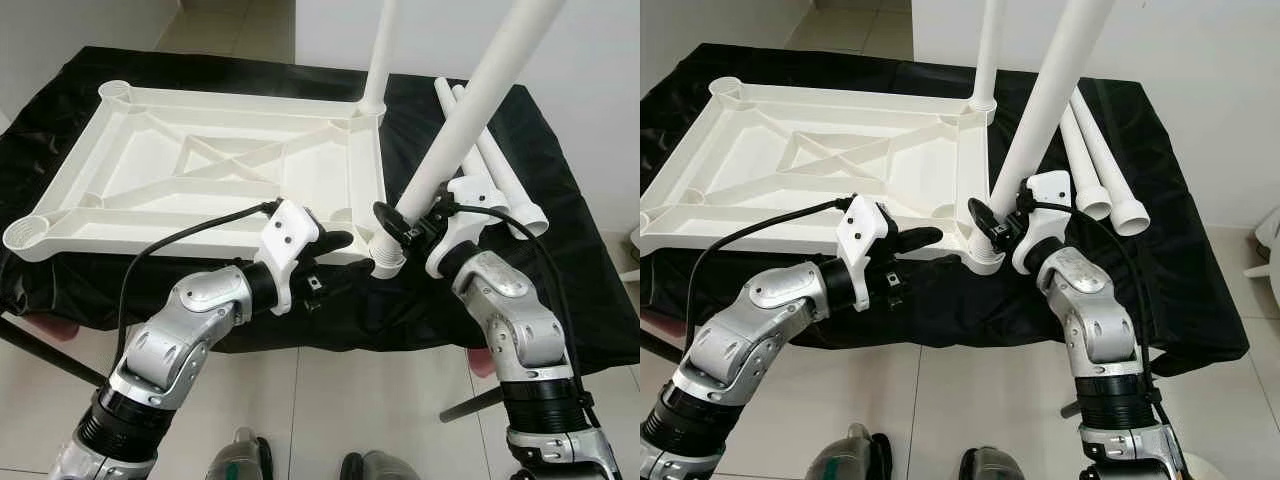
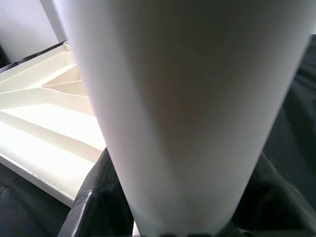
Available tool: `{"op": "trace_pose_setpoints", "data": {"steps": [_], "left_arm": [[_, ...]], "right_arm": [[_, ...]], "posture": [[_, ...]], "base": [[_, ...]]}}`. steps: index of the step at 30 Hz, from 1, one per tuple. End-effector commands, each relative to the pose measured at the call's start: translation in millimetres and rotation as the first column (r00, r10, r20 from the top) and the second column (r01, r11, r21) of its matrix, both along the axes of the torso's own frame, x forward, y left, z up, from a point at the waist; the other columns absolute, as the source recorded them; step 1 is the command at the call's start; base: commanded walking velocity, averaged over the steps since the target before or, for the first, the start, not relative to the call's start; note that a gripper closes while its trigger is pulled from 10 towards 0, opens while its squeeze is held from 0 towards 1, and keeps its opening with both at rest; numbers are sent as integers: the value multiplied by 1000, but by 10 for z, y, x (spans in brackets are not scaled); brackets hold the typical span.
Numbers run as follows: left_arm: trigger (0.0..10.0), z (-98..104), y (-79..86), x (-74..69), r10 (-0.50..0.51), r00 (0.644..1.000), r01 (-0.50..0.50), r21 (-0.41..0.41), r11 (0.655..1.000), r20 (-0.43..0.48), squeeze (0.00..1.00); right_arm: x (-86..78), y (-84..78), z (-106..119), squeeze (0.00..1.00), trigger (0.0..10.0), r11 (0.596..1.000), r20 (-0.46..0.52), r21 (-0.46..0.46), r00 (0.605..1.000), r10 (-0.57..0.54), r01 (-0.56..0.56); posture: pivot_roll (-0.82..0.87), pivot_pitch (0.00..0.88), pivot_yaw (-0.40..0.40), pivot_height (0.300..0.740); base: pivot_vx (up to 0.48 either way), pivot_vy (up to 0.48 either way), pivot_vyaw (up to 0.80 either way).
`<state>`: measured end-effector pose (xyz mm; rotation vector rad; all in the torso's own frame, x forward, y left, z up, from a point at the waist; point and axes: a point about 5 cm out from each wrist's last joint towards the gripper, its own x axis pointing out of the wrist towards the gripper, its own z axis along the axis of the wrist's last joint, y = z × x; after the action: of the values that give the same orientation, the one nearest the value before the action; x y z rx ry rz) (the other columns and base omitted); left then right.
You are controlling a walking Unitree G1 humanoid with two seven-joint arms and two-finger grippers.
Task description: Building children table
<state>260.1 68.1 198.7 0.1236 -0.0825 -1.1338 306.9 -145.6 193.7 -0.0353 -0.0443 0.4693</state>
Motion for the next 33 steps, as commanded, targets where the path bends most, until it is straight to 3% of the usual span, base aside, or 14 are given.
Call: {"op": "trace_pose_setpoints", "data": {"steps": [1,12,14,33], "left_arm": [[10000,-10,5,0,-27,1000,27,12,1000,-2,0],[10000,-3,-5,13,-26,1000,26,15,1000,0,0],[10000,0,5,18,-18,1000,18,13,1000,1,0],[10000,-14,1,9,-27,1000,28,16,999,-11,0]], "right_arm": [[-6,-158,-221,0,10000,997,-109,-30,991,-77,74],[-18,-6,-187,0,10000,993,-31,-121,999,10,-13],[-64,63,-174,0,10000,986,-5,-156,998,65,-65],[-245,215,-164,0,10000,962,39,-206,981,190,-178]], "posture": [[10,109,-4,740],[10,119,-2,740],[11,124,-2,740],[4,144,10,740]], "base": [[0,0,0],[0,0,0],[0,0,0],[0,0,0]]}}
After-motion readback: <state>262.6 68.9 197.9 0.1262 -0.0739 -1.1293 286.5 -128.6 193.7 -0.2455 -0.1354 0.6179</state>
